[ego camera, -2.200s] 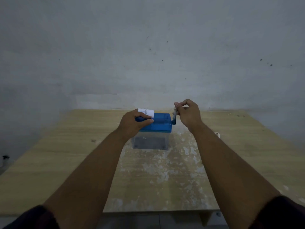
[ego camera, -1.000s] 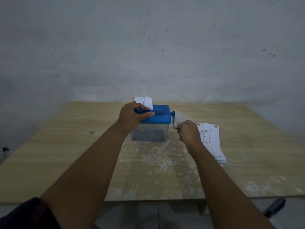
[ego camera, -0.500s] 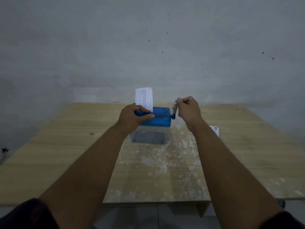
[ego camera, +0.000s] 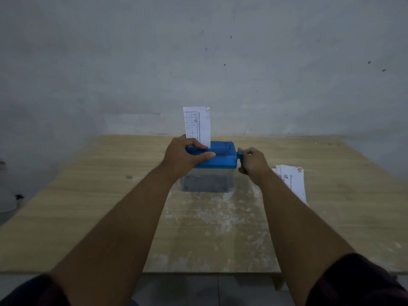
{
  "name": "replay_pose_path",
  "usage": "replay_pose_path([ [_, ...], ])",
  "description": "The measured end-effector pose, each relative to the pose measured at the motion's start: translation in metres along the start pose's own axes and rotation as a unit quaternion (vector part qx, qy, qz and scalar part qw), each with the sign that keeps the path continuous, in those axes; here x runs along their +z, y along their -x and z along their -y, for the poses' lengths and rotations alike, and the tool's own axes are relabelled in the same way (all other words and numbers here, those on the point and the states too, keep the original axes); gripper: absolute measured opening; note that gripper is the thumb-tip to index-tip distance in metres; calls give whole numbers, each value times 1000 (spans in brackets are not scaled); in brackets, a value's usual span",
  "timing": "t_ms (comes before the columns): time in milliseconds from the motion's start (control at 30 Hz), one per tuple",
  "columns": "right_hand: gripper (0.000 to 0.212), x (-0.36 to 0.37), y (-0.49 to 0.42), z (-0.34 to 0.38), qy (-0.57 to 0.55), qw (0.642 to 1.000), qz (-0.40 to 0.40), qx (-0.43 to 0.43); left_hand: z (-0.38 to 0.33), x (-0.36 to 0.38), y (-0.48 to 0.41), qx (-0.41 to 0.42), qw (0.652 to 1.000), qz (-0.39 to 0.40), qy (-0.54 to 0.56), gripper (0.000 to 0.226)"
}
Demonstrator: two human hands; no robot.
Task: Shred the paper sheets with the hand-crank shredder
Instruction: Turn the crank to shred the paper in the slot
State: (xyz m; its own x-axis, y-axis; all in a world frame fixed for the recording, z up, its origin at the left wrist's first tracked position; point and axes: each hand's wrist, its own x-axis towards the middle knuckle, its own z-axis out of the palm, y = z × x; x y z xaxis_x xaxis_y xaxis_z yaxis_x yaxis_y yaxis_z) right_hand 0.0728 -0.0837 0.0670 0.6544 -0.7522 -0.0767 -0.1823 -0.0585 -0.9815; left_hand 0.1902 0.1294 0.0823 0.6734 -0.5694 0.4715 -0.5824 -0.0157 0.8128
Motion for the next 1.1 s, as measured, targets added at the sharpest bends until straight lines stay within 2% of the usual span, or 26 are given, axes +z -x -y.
replay_pose_path([
  [200,16,0,22,-23,45,998,5,44,4,4,1,-12,999,-10,29,31],
  [367,14,-5,44,-28,101,994,-27,15,4,5,2,-22,997,-3,68,30],
  [467,6,-9,67,-20,-18,998,-47,36,3,7,1,-31,998,-10,55,28],
  [567,9,-15,75,16,-81,993,-82,-3,4,9,-1,-31,999,-22,37,27],
  [700,21,-22,72,54,-102,993,-43,-44,1,8,0,-28,999,-18,37,25],
  [833,14,-23,63,57,-79,992,-29,-93,-2,5,1,-34,998,-12,45,25],
  [1100,22,-13,27,61,-31,991,-46,-125,2,3,1,-20,1000,-4,17,29],
])
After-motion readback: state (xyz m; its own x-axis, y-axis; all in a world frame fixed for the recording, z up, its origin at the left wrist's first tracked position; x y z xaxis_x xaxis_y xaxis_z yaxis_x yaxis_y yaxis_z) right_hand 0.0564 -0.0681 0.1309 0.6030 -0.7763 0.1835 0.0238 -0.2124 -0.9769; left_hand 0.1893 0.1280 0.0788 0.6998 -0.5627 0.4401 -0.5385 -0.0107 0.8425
